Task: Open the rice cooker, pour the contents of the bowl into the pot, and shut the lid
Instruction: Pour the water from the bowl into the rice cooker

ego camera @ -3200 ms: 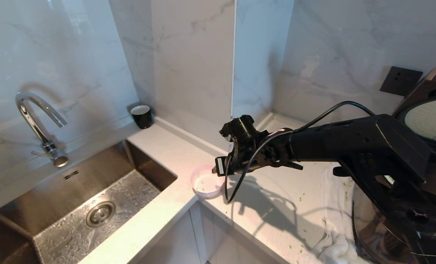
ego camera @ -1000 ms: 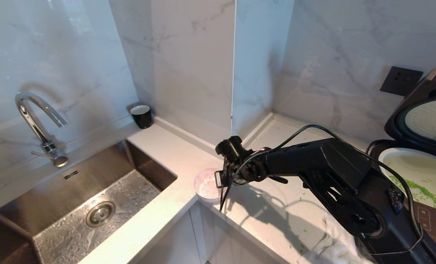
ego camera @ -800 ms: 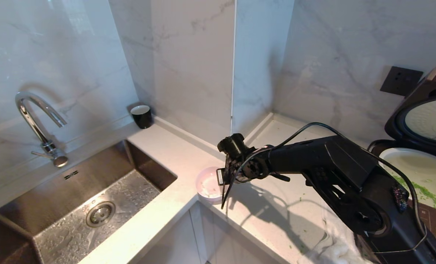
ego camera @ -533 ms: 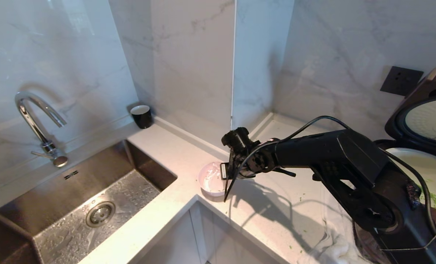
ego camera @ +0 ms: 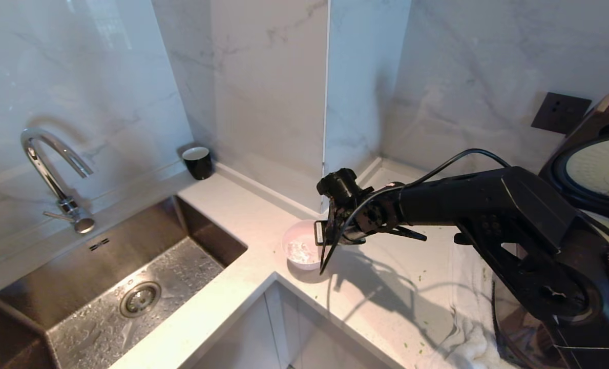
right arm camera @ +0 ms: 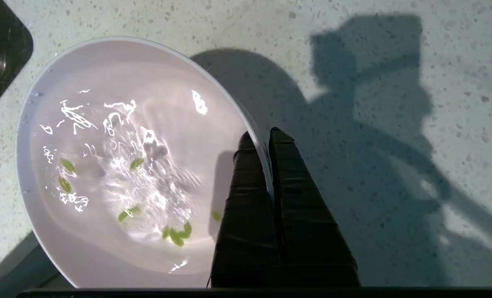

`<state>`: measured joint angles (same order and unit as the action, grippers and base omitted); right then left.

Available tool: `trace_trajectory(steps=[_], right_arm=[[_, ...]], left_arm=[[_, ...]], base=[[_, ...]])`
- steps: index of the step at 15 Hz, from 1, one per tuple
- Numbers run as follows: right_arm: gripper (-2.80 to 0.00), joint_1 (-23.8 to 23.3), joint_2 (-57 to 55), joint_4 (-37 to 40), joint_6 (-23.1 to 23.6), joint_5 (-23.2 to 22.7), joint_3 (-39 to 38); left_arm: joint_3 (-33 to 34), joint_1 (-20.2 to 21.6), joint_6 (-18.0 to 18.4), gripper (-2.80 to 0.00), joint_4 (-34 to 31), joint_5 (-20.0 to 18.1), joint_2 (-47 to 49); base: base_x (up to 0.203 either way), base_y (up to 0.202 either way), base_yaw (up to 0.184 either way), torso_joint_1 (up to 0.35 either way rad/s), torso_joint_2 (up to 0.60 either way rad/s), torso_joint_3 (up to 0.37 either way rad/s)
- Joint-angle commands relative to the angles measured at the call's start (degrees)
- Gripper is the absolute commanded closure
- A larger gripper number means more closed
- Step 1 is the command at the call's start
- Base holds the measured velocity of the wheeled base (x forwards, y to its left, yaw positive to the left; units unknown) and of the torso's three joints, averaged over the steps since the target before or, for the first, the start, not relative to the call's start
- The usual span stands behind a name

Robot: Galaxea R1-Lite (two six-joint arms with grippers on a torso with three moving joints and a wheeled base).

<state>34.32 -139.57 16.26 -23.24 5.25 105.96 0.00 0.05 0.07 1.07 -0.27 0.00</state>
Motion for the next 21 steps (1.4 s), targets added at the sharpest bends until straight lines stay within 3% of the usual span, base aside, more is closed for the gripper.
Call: trace_trajectory(steps=[1,14,21], right_arm=[[0.00,-0.11,3.31,0.06,-0.14,0.02,-2.25],[0.00,-0.83,25.94,-0.13,-2.63,-2.60,-25.73],[0.00,-0.95,37.83,0.93,-5.76,-3.33,-34.61]], left_arm=[[0.53,0.04,0.01,0.00,0.07,0.00,0.09],[0.44,-0.05,0.19,0.00,-0.02,0.00,0.09],[0.44,-0.05,0.10,0.00,-0.11,0.00,0.09]], base=[[0.000,0.000,0.000,0.000,0.00,0.000],[0.000,0.000,0.000,0.000,0.00,0.000],[0.000,0.000,0.000,0.000,0.00,0.000]])
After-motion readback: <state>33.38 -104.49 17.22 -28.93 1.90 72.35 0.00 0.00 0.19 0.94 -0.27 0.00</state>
